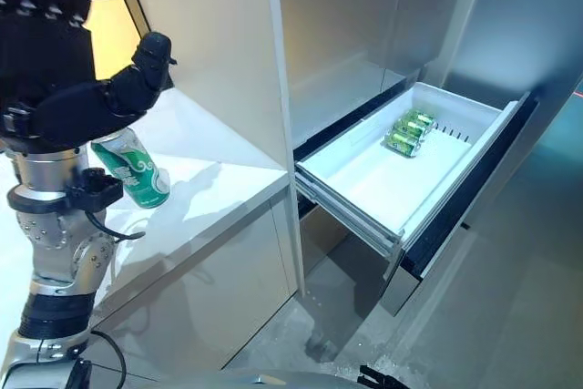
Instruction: Put drinks into fridge and close the fridge
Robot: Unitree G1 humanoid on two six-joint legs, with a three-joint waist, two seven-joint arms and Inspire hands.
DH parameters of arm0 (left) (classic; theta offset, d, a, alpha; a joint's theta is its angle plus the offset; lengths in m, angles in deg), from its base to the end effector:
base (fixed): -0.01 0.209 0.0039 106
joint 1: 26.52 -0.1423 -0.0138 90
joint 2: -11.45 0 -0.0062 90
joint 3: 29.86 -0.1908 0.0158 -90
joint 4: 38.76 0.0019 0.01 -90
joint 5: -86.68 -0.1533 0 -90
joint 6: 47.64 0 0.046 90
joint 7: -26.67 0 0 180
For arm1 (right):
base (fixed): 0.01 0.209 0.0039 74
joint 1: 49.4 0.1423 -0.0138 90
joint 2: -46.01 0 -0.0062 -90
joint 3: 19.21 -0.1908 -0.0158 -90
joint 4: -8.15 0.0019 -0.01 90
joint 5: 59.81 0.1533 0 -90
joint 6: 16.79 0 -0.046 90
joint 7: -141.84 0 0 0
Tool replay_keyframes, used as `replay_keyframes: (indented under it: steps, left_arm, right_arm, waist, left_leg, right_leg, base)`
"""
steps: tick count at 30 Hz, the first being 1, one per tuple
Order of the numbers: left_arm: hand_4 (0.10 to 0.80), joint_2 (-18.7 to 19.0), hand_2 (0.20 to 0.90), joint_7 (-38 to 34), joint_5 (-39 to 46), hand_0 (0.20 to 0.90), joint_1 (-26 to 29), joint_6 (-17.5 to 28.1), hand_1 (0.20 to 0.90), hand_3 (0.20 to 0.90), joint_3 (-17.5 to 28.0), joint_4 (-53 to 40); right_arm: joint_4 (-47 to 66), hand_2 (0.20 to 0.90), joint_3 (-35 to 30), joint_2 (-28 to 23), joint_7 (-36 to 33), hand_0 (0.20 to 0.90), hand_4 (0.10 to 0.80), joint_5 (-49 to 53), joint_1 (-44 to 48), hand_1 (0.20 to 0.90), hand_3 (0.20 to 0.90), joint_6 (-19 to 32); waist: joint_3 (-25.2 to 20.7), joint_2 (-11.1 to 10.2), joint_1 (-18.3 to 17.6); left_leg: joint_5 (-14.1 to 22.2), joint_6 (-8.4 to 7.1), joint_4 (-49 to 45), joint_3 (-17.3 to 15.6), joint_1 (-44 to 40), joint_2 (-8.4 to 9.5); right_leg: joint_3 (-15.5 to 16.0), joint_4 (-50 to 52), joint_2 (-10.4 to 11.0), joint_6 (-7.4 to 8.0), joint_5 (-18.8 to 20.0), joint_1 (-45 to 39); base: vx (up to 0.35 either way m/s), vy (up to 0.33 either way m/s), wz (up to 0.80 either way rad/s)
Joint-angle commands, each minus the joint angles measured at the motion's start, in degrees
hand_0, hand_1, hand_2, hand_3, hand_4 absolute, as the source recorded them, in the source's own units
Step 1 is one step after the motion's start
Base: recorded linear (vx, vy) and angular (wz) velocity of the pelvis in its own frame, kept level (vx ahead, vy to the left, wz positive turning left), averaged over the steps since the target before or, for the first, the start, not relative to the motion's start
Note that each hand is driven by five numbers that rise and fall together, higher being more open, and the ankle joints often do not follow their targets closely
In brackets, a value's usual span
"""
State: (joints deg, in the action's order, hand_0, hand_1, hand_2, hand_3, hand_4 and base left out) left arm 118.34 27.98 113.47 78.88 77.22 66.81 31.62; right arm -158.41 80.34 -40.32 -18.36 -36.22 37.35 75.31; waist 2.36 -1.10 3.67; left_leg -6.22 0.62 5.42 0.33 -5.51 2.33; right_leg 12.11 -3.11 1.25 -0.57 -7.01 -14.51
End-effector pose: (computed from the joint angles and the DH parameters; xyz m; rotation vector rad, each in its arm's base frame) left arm 0.2149 0.2229 0.2140 0.0952 -1.2232 -0.1861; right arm 0.0348 -0.2236 -0.1450 0.2787 1.2943 0.0005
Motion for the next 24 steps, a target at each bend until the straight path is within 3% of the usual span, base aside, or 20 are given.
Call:
replay_keyframes:
  steps: [1,6,13,19,24]
  left_arm:
    - [0.8,1.99,0.9,-5.38,0.04,0.9,5.86,-2.65,0.9,0.9,3.29,-0.61]
    - [0.8,1.7,0.9,-8.08,1.64,0.9,4.3,-5.31,0.9,0.9,3.69,2.6]
    - [0.8,-0.39,0.9,-5.34,11.89,0.9,0.93,-6.41,0.9,0.9,4.15,6.81]
    - [0.8,-2.46,0.9,-7.72,12.18,0.9,-1.57,-4.67,0.9,0.9,5.44,9.82]
    - [0.8,-2.92,0.9,-6.28,14.53,0.9,-2.55,-6.53,0.9,0.9,6.28,11.64]
  right_arm:
    - [-0.74,0.9,1.31,0.97,0.4,0.9,0.8,0.62,2.84,0.9,0.9,-0.45]
    - [0.36,0.9,2.37,0.91,-0.02,0.9,0.8,0.38,3.77,0.9,0.9,-1.91]
    - [0.67,0.9,2.39,0.18,0.05,0.9,0.8,0.43,4.78,0.9,0.9,-3.27]
    - [0.87,0.9,1.8,-0.29,-0.16,0.9,0.8,0.1,4.73,0.9,0.9,-3.87]
    - [1.23,0.9,1.19,-0.67,-0.14,0.9,0.8,-0.79,4.54,0.9,0.9,-4.11]
  waist:
    - [-0.29,1.93,1.09]
    - [0.14,2.06,2.03]
    - [0.48,2.2,3.12]
    - [0.6,2.11,3.41]
    - [0.78,2.1,3.24]
  left_leg:
    - [10.15,2.17,-0.42,-0.89,-4.05,0.76]
    - [9.76,1.77,-0.42,-0.08,-3.88,0.71]
    - [8.99,1.03,-0.42,0.41,-3.35,0.44]
    - [8.65,0.57,-0.42,0.39,-3.35,0.23]
    - [8.52,0.41,-0.42,0.16,-3.43,0.13]
  right_leg:
    - [2.23,3.12,0.92,2.5,1.75,5.62]
    - [3.29,3.3,0.92,2.3,1.39,5.28]
    - [4.5,3.25,0.94,2.15,1.13,4.94]
    - [4.97,3.2,0.89,2.0,0.98,4.64]
    - [4.85,3.34,0.82,1.9,0.9,4.6]
  base:
    - [0.002,-0.008,0.1]
    - [0.003,-0.003,0.15]
    - [-0.003,0.003,0.12]
    - [0.0,0.002,0.06]
    - [0.0,0.0,0.0]
